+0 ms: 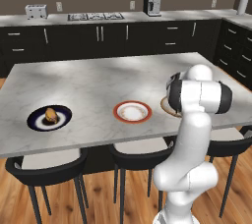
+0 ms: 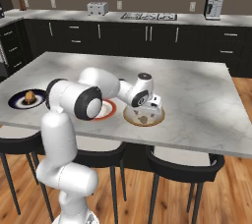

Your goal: Pick the chicken drumstick and garlic from their plates and place them in the bowl. Then put the bowl in the fridge.

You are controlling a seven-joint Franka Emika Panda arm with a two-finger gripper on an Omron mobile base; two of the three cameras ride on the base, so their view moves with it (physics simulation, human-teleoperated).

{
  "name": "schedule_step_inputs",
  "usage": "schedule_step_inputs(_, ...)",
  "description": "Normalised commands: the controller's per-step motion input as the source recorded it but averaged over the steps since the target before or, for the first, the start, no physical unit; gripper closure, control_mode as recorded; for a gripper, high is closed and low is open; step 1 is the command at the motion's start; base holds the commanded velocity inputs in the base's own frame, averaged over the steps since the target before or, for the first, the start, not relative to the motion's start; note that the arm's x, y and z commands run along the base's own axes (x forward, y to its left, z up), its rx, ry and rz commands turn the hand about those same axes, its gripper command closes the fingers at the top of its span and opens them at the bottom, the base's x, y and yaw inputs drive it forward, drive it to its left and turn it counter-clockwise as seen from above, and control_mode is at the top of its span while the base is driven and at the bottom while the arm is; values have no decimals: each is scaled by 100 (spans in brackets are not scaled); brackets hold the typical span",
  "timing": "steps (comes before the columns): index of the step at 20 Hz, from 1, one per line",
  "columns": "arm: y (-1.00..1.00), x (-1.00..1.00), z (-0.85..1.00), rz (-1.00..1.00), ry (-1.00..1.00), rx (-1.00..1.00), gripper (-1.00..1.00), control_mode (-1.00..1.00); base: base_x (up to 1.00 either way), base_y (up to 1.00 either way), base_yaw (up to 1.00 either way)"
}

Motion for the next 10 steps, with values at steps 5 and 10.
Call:
schedule_step_inputs(5,14,-43,44,0,-5,0,-100,-100,0,0,0)
schedule_step_inputs(10,32,-53,23,0,0,0,-100,-100,0,0,0)
